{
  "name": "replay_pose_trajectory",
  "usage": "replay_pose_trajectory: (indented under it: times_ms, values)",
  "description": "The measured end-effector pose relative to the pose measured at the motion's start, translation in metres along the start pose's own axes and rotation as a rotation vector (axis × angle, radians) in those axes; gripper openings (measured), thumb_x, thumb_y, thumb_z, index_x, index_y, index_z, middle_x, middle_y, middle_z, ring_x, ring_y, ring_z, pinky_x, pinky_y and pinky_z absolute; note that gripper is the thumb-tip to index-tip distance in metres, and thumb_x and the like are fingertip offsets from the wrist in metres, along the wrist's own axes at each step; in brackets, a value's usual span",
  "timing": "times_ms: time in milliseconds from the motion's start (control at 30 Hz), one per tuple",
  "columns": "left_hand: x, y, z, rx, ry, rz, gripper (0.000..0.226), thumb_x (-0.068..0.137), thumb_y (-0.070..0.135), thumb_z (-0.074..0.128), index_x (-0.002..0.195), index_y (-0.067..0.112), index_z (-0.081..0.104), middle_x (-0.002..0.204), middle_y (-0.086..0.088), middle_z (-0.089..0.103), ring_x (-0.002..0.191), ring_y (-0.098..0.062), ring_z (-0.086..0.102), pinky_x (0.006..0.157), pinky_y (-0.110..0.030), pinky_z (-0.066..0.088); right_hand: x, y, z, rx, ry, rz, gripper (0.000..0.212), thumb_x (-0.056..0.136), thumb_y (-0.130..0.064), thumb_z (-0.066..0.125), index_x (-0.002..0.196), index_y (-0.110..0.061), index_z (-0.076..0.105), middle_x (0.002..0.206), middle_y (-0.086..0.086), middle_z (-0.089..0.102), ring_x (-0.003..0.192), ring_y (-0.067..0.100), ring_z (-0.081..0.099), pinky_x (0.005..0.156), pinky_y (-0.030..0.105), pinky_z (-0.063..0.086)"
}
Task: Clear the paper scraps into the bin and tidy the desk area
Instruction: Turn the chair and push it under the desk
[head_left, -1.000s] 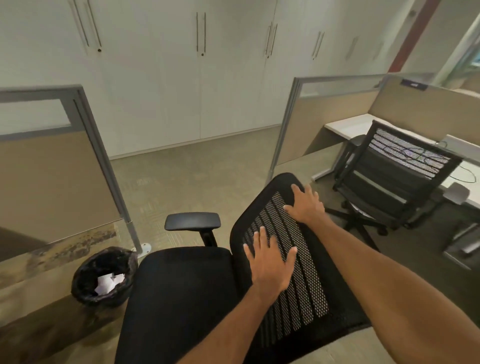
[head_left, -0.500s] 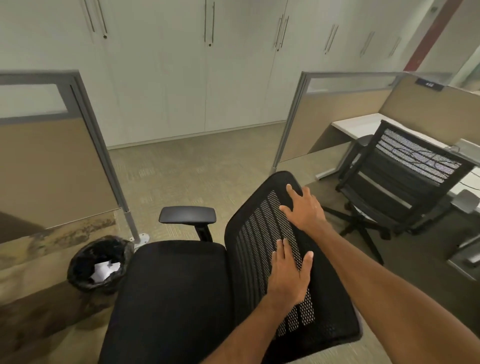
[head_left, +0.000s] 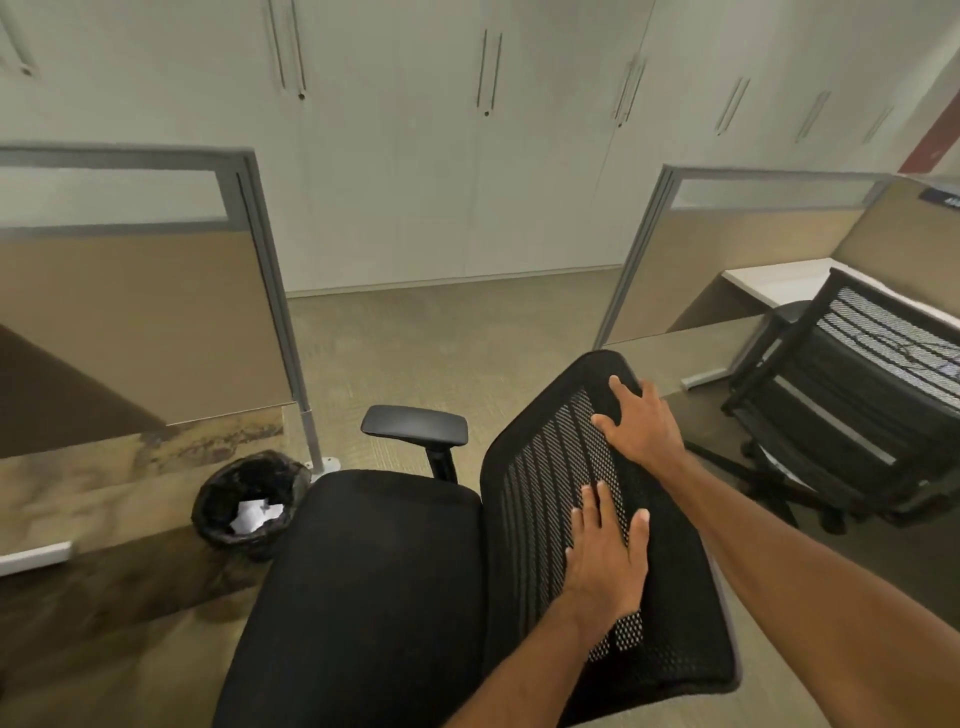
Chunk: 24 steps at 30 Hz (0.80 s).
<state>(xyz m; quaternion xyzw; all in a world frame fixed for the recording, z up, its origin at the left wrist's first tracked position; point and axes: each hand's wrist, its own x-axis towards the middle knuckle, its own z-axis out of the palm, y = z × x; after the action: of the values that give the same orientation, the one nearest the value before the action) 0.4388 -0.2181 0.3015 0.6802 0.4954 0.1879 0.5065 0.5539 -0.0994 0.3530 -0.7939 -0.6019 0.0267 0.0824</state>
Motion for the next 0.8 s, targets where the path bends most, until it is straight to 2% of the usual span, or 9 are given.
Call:
replay_pose_trajectory:
  times_ms: [167,400,600,667,733,800]
  values:
    - [-0.005,0.004,0.003,-0.027,0.044,-0.035,0.067,0.099,0.053,0.018,0.152,0.017,-0.003,0.162,-0.004,-0.006,0.148,-0.022,-0.009,0.121,-0.049,0.004,0.001,0.002,0.005,-0.017,-0.016,-0.035,0.068,0.093,-0.044,0.051,0.148,-0.018,0.022,0.145,0.025,0.030,0.129,0.044,0.037,0.104,0.049,0.036]
    - [-0.006,0.035,0.010,-0.064,0.118,-0.170,0.062,0.102,0.042,0.017,0.152,0.009,0.002,0.162,-0.008,-0.002,0.148,-0.026,-0.004,0.120,-0.052,0.005,0.001,0.006,0.004,0.001,-0.025,-0.102,0.067,0.095,-0.041,0.048,0.149,-0.011,0.020,0.146,0.030,0.025,0.131,0.046,0.034,0.106,0.047,0.034]
    - [-0.012,0.062,0.019,0.001,0.178,-0.265,0.088,0.092,0.063,0.036,0.149,0.003,0.009,0.159,-0.017,0.010,0.145,-0.038,0.011,0.117,-0.055,0.015,-0.005,0.010,-0.005,0.081,-0.081,-0.128,0.066,0.095,-0.038,0.048,0.149,-0.010,0.020,0.147,0.029,0.023,0.130,0.046,0.035,0.107,0.047,0.035]
    - [-0.011,0.069,0.023,0.044,0.220,-0.295,0.091,0.089,0.064,0.041,0.149,0.003,0.009,0.157,-0.017,0.014,0.143,-0.040,0.016,0.115,-0.057,0.020,-0.006,0.013,-0.008,0.135,-0.088,-0.147,0.062,0.095,-0.036,0.049,0.147,-0.010,0.026,0.144,0.027,0.026,0.127,0.043,0.040,0.105,0.044,0.036]
    - [-0.008,0.078,0.025,0.093,0.235,-0.326,0.098,0.086,0.063,0.049,0.150,0.005,0.002,0.159,-0.015,0.010,0.143,-0.041,0.014,0.114,-0.059,0.021,-0.002,0.019,-0.011,0.191,-0.094,-0.184,0.055,0.095,-0.034,0.050,0.143,-0.012,0.035,0.141,0.024,0.032,0.120,0.039,0.048,0.100,0.039,0.040]
    - [-0.002,0.085,0.026,0.154,0.241,-0.343,0.102,0.083,0.059,0.056,0.150,0.006,0.000,0.158,-0.014,0.010,0.143,-0.041,0.016,0.113,-0.059,0.024,0.007,0.031,-0.014,0.160,-0.105,-0.263,0.051,0.091,-0.040,0.053,0.135,-0.017,0.044,0.138,0.020,0.035,0.117,0.037,0.048,0.097,0.038,0.042]
